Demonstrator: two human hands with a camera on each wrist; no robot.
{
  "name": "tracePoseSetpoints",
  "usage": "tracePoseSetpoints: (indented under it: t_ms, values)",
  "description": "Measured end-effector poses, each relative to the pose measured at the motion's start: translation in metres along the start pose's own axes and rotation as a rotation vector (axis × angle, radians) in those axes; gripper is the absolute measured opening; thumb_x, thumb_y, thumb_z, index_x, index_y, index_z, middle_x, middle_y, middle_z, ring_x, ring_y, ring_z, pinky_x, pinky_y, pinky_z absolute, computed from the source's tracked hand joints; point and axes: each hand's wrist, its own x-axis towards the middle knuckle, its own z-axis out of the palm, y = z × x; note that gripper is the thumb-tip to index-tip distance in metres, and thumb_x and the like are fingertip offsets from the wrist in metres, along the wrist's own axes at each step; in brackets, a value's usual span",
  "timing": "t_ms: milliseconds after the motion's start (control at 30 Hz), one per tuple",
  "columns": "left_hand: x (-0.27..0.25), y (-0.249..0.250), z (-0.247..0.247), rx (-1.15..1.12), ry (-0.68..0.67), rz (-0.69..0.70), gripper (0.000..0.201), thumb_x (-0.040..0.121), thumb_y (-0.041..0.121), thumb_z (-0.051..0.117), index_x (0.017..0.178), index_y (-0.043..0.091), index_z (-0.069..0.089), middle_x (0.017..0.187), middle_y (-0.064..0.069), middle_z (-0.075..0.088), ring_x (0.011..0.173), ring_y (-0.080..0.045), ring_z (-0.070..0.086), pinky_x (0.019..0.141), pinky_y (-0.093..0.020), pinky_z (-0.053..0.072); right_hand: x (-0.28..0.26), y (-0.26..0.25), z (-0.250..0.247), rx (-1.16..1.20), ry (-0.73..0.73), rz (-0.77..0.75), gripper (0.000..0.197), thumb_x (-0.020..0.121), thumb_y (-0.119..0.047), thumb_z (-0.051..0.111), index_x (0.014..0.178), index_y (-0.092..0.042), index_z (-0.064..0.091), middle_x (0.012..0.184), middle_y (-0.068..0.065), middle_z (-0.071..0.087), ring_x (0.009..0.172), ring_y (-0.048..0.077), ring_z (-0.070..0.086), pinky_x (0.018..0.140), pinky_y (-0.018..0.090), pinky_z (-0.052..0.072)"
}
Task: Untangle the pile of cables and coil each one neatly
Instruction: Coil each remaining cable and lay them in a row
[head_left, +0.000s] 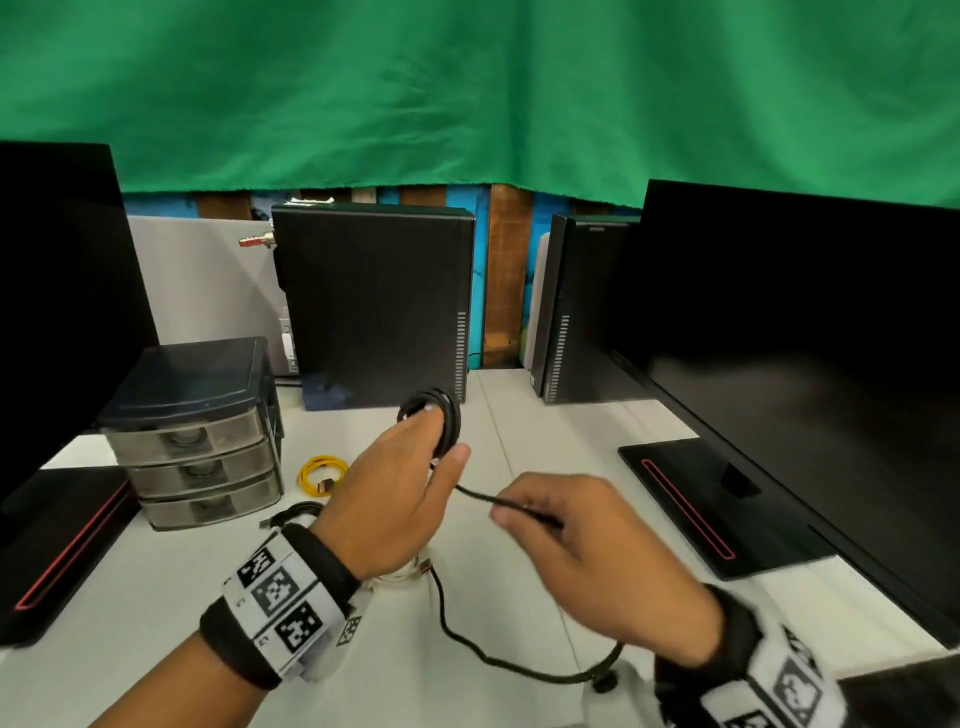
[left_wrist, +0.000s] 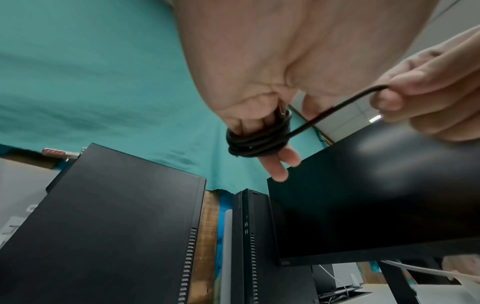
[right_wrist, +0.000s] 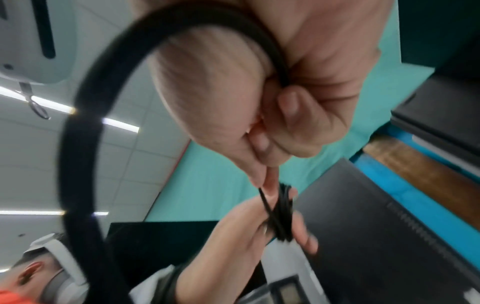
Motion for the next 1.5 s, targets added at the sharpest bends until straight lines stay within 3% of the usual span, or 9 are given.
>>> tracePoseSetpoints:
  t_ms: [200,367,533,733,900,1033,1133,1333,1500]
  values:
    - [-0.001,0.005,-0.006,0.208,-0.199,0.037,0.039,0.090,0.071,0.029,0.093,0.033,0.038,0.080,0.017,0.043,0.076,-0.005,0.045,0.064,-0.017,0.031,0.002,0.009,-0.053,0.024,0.175,0.117,0.010,0.090,-0.024,0.071,0.089,-0.034,0.070,0.072,0.004,0.069,0.060,0.017,0.061,0.059,0.024,0.050]
    - [0.002,-0.003,-0.017,0.229,-0.286,-0.083,0.040,0.097,0.061,0.031,0.075,0.030,0.045,0.063,0.009,0.048,0.059,-0.011,0.049,0.054,-0.021,0.032,0.002,0.014,-0.094,0.565,0.378,0.227,0.010,0.090,-0.002,0.064,0.097,-0.008,0.069,0.060,0.004,0.055,0.050,0.015,0.046,0.050,0.026,0.048]
    - [0.003,0.016,-0.023,-0.396,-0.532,-0.326,0.043,0.103,0.034,0.049,0.083,0.007,0.075,0.049,0.016,0.060,0.046,0.004,0.055,0.052,-0.006,0.036,0.005,0.040,-0.088,-0.089,0.602,0.268,0.019,0.093,-0.015,0.067,0.107,-0.026,0.066,0.101,-0.009,0.067,0.095,0.008,0.064,0.089,0.033,0.055]
    - [0.002,0.024,-0.035,-0.767,-0.653,-0.316,0.052,0.098,0.040,0.056,0.083,-0.006,0.073,0.041,-0.001,0.035,0.035,-0.011,0.027,0.045,-0.028,0.021,-0.002,-0.004,-0.053,-0.075,0.183,0.049,0.034,0.088,-0.052,0.059,0.119,-0.038,0.065,0.114,-0.026,0.065,0.113,-0.011,0.054,0.090,0.007,0.043]
    - [0.002,0.022,-0.049,-0.856,-0.567,-0.289,0.046,0.086,0.050,0.062,0.073,0.008,0.077,0.046,-0.008,0.033,0.035,-0.011,0.025,0.041,-0.026,0.021,-0.016,-0.022,-0.054,-0.076,-0.319,0.034,0.047,0.087,-0.062,0.059,0.132,-0.055,0.051,0.133,-0.038,0.050,0.125,-0.011,0.046,0.088,0.020,0.054]
    - [0.004,0.022,-0.051,-0.993,-0.507,-0.304,0.047,0.094,0.039,0.053,0.063,0.008,0.071,0.038,0.001,0.029,0.030,-0.010,0.024,0.039,-0.020,0.025,-0.009,-0.014,-0.027,0.136,-0.158,-0.004,0.028,0.092,-0.033,0.068,0.120,-0.033,0.065,0.118,-0.017,0.067,0.114,0.003,0.063,0.098,0.022,0.048]
    - [0.005,0.025,-0.050,-1.146,-0.416,-0.353,0.051,0.100,0.033,0.050,0.060,0.007,0.070,0.036,0.002,0.024,0.029,-0.011,0.024,0.048,-0.019,0.040,0.004,-0.006,-0.004,0.543,0.098,0.046,0.012,0.094,0.002,0.063,0.101,-0.008,0.066,0.088,0.011,0.070,0.062,0.016,0.067,0.071,0.040,0.059]
    - [0.011,0.018,-0.048,-1.390,-0.149,-0.457,0.037,0.096,0.029,0.048,0.079,0.006,0.072,0.044,0.007,0.030,0.038,-0.009,0.032,0.071,-0.026,0.051,0.017,0.022,-0.004,0.639,0.309,0.235,0.020,0.097,-0.009,0.060,0.106,-0.021,0.073,0.071,0.006,0.064,0.045,0.012,0.039,0.042,0.025,0.037]
    - [0.017,0.015,-0.044,-1.437,0.116,-0.483,0.025,0.092,0.026,0.054,0.097,0.004,0.064,0.055,0.006,0.038,0.050,-0.009,0.043,0.092,-0.031,0.049,0.008,0.037,0.030,0.323,0.031,0.245,0.021,0.100,-0.017,0.059,0.112,-0.024,0.075,0.060,-0.008,0.060,0.047,0.000,0.046,0.053,0.013,0.038]
